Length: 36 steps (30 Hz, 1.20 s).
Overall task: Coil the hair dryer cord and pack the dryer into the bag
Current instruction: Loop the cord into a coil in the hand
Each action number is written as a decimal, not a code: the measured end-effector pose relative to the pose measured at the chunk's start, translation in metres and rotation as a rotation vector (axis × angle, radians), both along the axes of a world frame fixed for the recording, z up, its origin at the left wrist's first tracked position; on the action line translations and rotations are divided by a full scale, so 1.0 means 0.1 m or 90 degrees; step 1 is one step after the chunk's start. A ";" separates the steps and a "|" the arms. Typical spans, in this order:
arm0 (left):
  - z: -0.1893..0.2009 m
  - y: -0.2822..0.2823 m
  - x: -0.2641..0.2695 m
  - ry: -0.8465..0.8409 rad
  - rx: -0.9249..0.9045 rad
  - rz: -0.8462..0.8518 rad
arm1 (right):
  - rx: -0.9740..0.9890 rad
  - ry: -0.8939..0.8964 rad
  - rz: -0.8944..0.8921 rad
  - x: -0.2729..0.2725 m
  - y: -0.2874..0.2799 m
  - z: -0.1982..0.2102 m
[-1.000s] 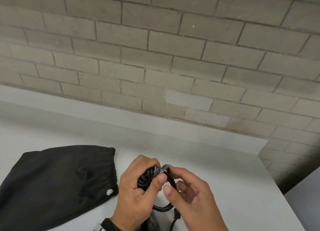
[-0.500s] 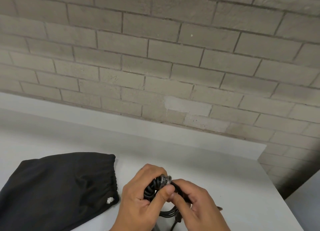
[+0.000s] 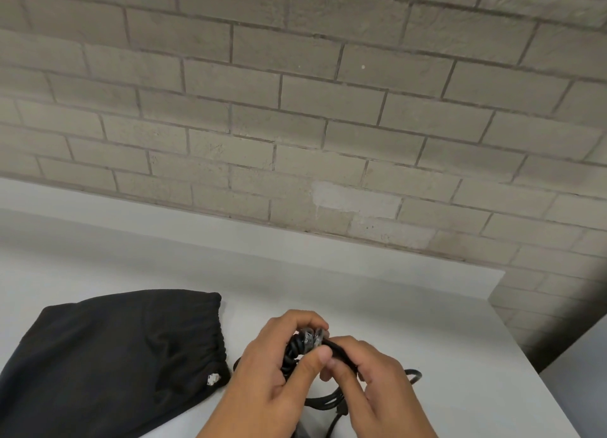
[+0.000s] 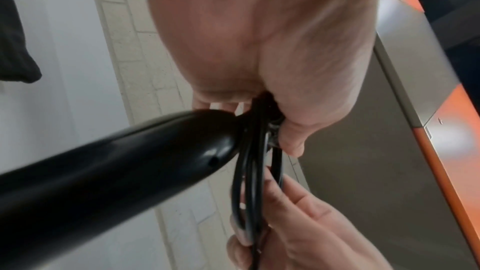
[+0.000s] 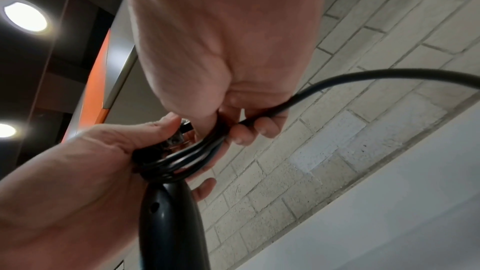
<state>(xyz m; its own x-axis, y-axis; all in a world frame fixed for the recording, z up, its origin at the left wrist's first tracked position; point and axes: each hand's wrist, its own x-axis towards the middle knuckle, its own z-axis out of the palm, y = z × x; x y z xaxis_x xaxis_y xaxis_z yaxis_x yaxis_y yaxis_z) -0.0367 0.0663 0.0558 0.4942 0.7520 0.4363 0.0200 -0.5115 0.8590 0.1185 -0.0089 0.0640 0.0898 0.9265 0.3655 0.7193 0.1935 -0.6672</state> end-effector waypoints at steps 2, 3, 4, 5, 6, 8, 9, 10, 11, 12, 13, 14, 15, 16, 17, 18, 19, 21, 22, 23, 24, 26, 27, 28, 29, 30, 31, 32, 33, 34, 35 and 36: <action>-0.01 -0.03 0.03 -0.019 0.001 0.017 | -0.007 0.055 -0.007 -0.03 -0.02 0.02; -0.01 -0.05 0.05 -0.024 0.000 0.024 | -0.012 0.094 -0.014 -0.06 -0.04 0.03; 0.00 -0.06 0.07 -0.029 -0.005 0.029 | -0.016 0.135 -0.025 -0.09 -0.05 0.04; 0.00 -0.06 0.07 -0.034 -0.012 0.034 | -0.014 0.170 -0.042 -0.12 -0.05 0.03; -0.01 -0.06 0.08 -0.037 -0.015 0.040 | 0.000 0.196 -0.069 -0.14 -0.05 0.00; -0.04 -0.05 0.11 -0.036 -0.015 0.049 | 0.067 0.166 -0.166 -0.18 -0.07 -0.07; -0.06 -0.06 0.11 -0.037 -0.015 0.053 | 0.127 0.100 -0.204 -0.20 -0.08 -0.10; -0.08 -0.06 0.12 -0.035 -0.012 0.050 | 0.191 0.027 -0.219 -0.22 -0.08 -0.12; -0.10 -0.07 0.13 -0.034 -0.010 0.046 | 0.247 -0.041 -0.216 -0.23 -0.09 -0.16; -0.11 -0.08 0.15 -0.039 -0.010 0.044 | 0.280 -0.093 -0.208 -0.24 -0.09 -0.19; -0.12 -0.09 0.16 -0.048 -0.010 0.046 | 0.293 -0.130 -0.203 -0.26 -0.10 -0.20; -0.13 -0.10 0.17 -0.056 -0.009 0.050 | 0.284 -0.156 -0.203 -0.25 -0.10 -0.22; -0.14 -0.12 0.17 -0.061 -0.006 0.060 | 0.250 -0.169 -0.207 -0.26 -0.11 -0.21; -0.14 -0.12 0.18 -0.068 0.001 0.071 | 0.206 -0.174 -0.209 -0.28 -0.11 -0.19; -0.15 -0.12 0.18 -0.071 0.010 0.081 | 0.167 -0.180 -0.217 -0.30 -0.13 -0.17; -0.15 -0.12 0.19 -0.068 0.019 0.090 | 0.130 -0.176 -0.225 -0.32 -0.15 -0.15; -0.15 -0.13 0.19 -0.068 0.030 0.100 | 0.088 -0.149 -0.234 -0.34 -0.16 -0.12; -0.15 -0.12 0.21 -0.075 0.049 0.114 | -0.013 -0.033 -0.211 -0.36 -0.18 -0.07; -0.16 -0.12 0.21 -0.081 0.060 0.118 | -0.067 0.044 -0.188 -0.36 -0.20 -0.02; -0.15 -0.11 0.20 -0.088 0.074 0.121 | -0.112 0.105 -0.167 -0.35 -0.20 0.05; -0.15 -0.09 0.20 -0.092 0.091 0.123 | -0.140 0.150 -0.153 -0.33 -0.21 0.11; -0.13 -0.07 0.18 -0.093 0.123 0.123 | -0.180 0.244 -0.123 -0.29 -0.21 0.22; -0.13 -0.05 0.17 -0.095 0.136 0.121 | -0.207 0.313 -0.105 -0.26 -0.20 0.26; -0.13 -0.05 0.17 -0.097 0.145 0.120 | -0.237 0.411 -0.083 -0.23 -0.21 0.29; -0.13 -0.04 0.16 -0.102 0.151 0.117 | -0.257 0.523 -0.053 -0.20 -0.21 0.32; -0.13 -0.04 0.15 -0.106 0.158 0.114 | -0.266 0.622 -0.015 -0.16 -0.22 0.34; -0.14 -0.03 0.15 -0.107 0.164 0.110 | -0.270 0.683 0.027 -0.11 -0.24 0.35; -0.14 -0.03 0.14 -0.106 0.168 0.109 | -0.269 0.694 0.061 -0.08 -0.26 0.34; -0.14 -0.01 0.14 -0.105 0.167 0.111 | -0.261 0.667 0.078 -0.06 -0.28 0.33; -0.14 0.00 0.14 -0.104 0.163 0.118 | -0.247 0.613 0.071 -0.06 -0.30 0.29; -0.14 0.01 0.14 -0.103 0.164 0.125 | -0.218 0.544 0.048 -0.08 -0.32 0.25; -0.13 0.02 0.14 -0.101 0.169 0.129 | -0.169 0.465 0.013 -0.11 -0.33 0.21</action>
